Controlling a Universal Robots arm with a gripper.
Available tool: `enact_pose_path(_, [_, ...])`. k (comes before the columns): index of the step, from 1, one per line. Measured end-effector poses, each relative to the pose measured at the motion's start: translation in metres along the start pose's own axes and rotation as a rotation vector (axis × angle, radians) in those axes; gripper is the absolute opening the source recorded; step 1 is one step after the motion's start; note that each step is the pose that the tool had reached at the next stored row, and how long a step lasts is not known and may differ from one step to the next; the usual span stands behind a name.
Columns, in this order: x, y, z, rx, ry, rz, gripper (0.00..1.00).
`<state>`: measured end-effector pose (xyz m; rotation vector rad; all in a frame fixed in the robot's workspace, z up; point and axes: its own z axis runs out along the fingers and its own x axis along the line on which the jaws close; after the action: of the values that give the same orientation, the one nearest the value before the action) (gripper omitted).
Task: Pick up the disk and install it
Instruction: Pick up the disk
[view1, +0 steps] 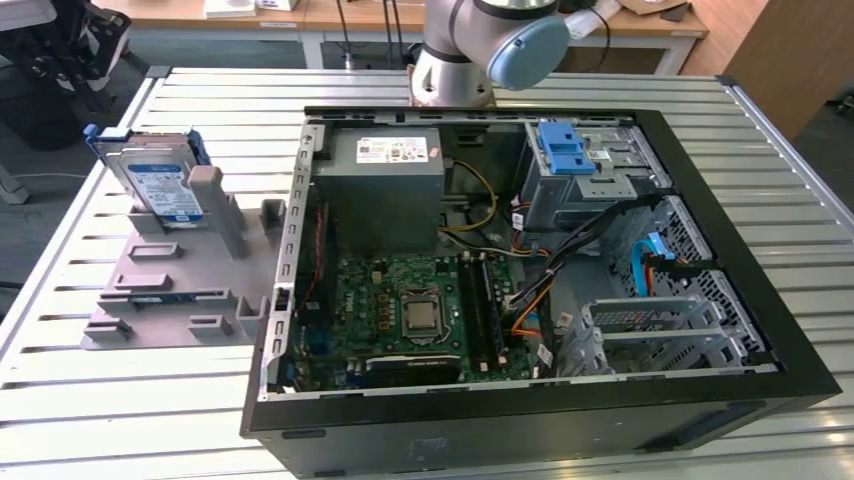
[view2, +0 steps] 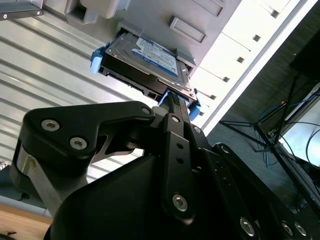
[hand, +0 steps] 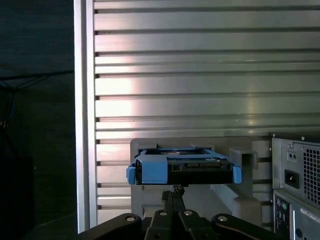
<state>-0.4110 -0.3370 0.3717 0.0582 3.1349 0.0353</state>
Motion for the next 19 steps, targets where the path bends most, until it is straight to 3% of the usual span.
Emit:
enact_pose_path(5, [0.0,0.0002,0.0,0.0,0.0005,-0.018,0.11])
enact_pose_path(11, [0.0,0.0002,0.0001,-0.0003,0.0017,-0.079,0.11])
enact_pose_path(19, [0.0,0.0002,0.0001,-0.0004,0.0017,-0.079,0.11])
